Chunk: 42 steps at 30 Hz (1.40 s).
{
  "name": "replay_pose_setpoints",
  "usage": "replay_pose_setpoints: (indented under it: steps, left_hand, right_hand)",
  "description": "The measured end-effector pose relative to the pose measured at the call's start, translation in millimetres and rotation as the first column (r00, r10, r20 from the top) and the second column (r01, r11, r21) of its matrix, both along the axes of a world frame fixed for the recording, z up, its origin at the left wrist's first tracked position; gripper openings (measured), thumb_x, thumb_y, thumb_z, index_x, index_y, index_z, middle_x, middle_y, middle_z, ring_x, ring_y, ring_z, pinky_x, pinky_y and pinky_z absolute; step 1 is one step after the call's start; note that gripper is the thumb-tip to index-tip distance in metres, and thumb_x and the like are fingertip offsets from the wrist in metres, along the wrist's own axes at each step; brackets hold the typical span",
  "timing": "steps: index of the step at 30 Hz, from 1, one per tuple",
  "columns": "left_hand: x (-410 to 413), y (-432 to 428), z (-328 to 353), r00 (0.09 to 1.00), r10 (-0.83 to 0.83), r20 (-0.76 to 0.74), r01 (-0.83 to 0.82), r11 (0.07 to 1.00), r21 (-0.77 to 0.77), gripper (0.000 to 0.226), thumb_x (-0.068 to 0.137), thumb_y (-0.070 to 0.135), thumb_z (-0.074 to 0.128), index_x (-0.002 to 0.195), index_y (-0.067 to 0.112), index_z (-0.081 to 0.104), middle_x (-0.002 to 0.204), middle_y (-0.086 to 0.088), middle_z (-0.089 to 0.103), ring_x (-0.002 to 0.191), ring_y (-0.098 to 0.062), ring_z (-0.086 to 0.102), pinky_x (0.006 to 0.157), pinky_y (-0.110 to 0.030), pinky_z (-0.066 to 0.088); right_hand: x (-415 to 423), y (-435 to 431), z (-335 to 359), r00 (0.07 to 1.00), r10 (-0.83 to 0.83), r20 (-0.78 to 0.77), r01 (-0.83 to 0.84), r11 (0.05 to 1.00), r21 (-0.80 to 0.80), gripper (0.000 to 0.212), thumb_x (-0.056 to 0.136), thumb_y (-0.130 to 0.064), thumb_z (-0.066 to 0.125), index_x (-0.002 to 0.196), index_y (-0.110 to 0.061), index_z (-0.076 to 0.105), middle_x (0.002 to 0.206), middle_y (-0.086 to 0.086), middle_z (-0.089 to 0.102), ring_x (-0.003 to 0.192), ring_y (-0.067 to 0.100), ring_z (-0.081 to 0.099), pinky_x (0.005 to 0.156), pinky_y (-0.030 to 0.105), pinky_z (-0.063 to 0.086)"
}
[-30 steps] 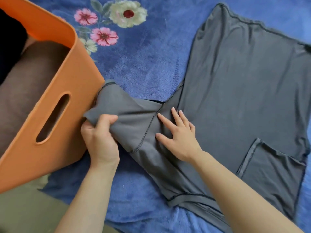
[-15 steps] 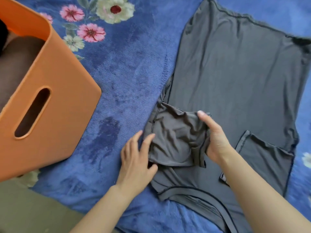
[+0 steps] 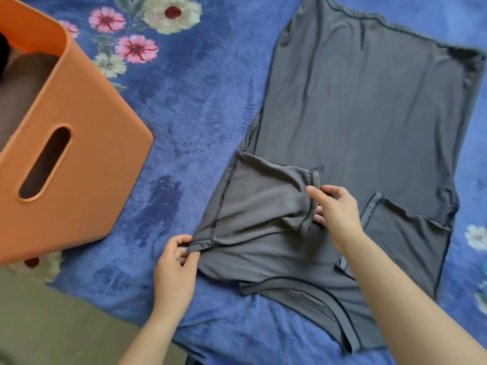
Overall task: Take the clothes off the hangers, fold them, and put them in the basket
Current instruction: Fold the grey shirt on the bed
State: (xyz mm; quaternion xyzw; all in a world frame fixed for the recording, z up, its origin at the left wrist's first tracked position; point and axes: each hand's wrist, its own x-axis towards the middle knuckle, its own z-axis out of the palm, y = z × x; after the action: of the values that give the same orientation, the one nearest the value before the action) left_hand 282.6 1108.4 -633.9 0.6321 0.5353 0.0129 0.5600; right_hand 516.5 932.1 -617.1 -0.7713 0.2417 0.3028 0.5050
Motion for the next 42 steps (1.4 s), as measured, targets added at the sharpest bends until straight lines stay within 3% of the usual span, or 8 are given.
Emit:
replay_pose_setpoints:
  steps: [8, 17, 20, 25, 29, 33, 37, 42]
  left_hand:
    - [29.2, -0.9, 13.0, 0.983, -0.183, 0.03, 0.171, 0.954, 0.246, 0.034, 0.091, -0.002, 0.057, 0.097, 0.03, 0.069, 0.085, 0.009, 0.068, 0.075, -0.001, 0.059, 0.074, -0.018, 0.045]
    - [17.1, -9.0, 22.1, 0.954, 0.291, 0.073, -0.262, 0.927, -0.269, 0.033, 0.09, -0.007, 0.047, 0.104, 0.022, 0.056, 0.093, -0.005, 0.07, 0.083, -0.015, 0.064, 0.081, -0.03, 0.051]
    - [20.6, -24.4, 31.8, 0.89, 0.456, 0.022, -0.387, 0.778, -0.496, 0.014, 0.095, 0.012, 0.045, 0.095, 0.022, 0.055, 0.098, -0.005, 0.067, 0.094, -0.02, 0.064, 0.087, -0.034, 0.049]
    - [43.9, -54.2, 28.4, 0.9, 0.429, -0.08, -0.388, 0.701, -0.599, 0.025, 0.088, 0.035, 0.065, 0.112, 0.028, 0.062, 0.112, 0.002, 0.071, 0.104, -0.019, 0.066, 0.094, -0.04, 0.051]
    - [64.1, -62.7, 12.8, 0.882, 0.432, -0.187, -0.47, 0.774, -0.424, 0.034, 0.079, 0.039, 0.077, 0.098, 0.017, 0.058, 0.111, -0.004, 0.068, 0.098, -0.023, 0.066, 0.094, -0.045, 0.053]
    - [78.0, -73.3, 15.9, 0.883, 0.453, -0.123, -0.459, 0.888, -0.023, 0.028, 0.095, 0.034, 0.06, 0.099, 0.007, 0.055, 0.11, -0.006, 0.061, 0.096, -0.021, 0.057, 0.085, -0.03, 0.045]
    - [65.3, -83.6, 28.8, 0.921, 0.387, -0.046, -0.372, 0.909, 0.189, 0.04, 0.101, 0.032, 0.05, 0.118, -0.002, 0.061, 0.12, -0.01, 0.064, 0.103, -0.02, 0.058, 0.086, -0.027, 0.041]
    - [24.6, -90.8, 45.0, 0.892, 0.418, -0.171, -0.381, 0.9, 0.214, 0.04, 0.101, 0.038, 0.047, 0.099, -0.001, 0.054, 0.094, -0.01, 0.057, 0.091, -0.026, 0.051, 0.081, -0.035, 0.039]
  right_hand:
    - [-28.3, -11.2, 15.1, 0.992, 0.073, -0.105, -0.066, 0.995, 0.069, 0.042, 0.08, 0.006, 0.065, 0.113, -0.012, 0.048, 0.1, 0.018, 0.068, 0.067, 0.022, 0.06, 0.054, 0.031, 0.044]
    - [-70.8, -79.8, 19.4, 0.909, 0.376, 0.183, -0.31, 0.899, -0.308, 0.019, 0.081, -0.008, 0.063, 0.098, -0.016, 0.06, 0.071, -0.005, 0.063, 0.07, 0.016, 0.06, 0.066, 0.03, 0.043]
    - [-111.2, -116.1, 19.2, 0.635, 0.698, 0.331, -0.455, 0.684, -0.57, 0.036, 0.078, -0.036, 0.067, 0.107, -0.017, 0.058, 0.102, -0.004, 0.059, 0.095, 0.016, 0.054, 0.082, 0.032, 0.042]
    - [-151.8, -172.4, 5.9, 0.198, 0.98, 0.035, -0.66, 0.159, -0.735, 0.118, 0.05, -0.059, 0.073, 0.15, -0.013, 0.032, 0.158, 0.011, 0.026, 0.146, 0.028, 0.023, 0.112, 0.047, 0.02]
    - [-147.3, -191.5, 0.5, 0.238, 0.971, -0.028, -0.636, 0.134, -0.76, 0.126, 0.037, -0.029, 0.077, 0.151, -0.01, 0.027, 0.157, 0.016, 0.028, 0.147, 0.029, 0.021, 0.114, 0.053, 0.018]
    - [-124.4, -203.0, -13.7, 0.316, 0.945, 0.089, -0.516, 0.25, -0.819, 0.079, 0.066, -0.008, 0.038, 0.145, -0.008, 0.042, 0.149, 0.013, 0.043, 0.14, 0.027, 0.035, 0.114, 0.039, 0.018]
    - [-104.0, -205.2, -5.9, 0.481, 0.862, 0.157, -0.552, 0.437, -0.71, 0.055, 0.069, -0.003, 0.041, 0.115, -0.013, 0.069, 0.114, 0.008, 0.071, 0.1, 0.031, 0.068, 0.08, 0.04, 0.052]
    - [-106.1, -215.2, 24.0, 0.256, 0.967, 0.007, -0.736, 0.199, -0.647, 0.025, 0.07, -0.022, 0.034, 0.078, -0.02, 0.057, 0.078, 0.0, 0.067, 0.073, 0.027, 0.066, 0.056, 0.035, 0.044]
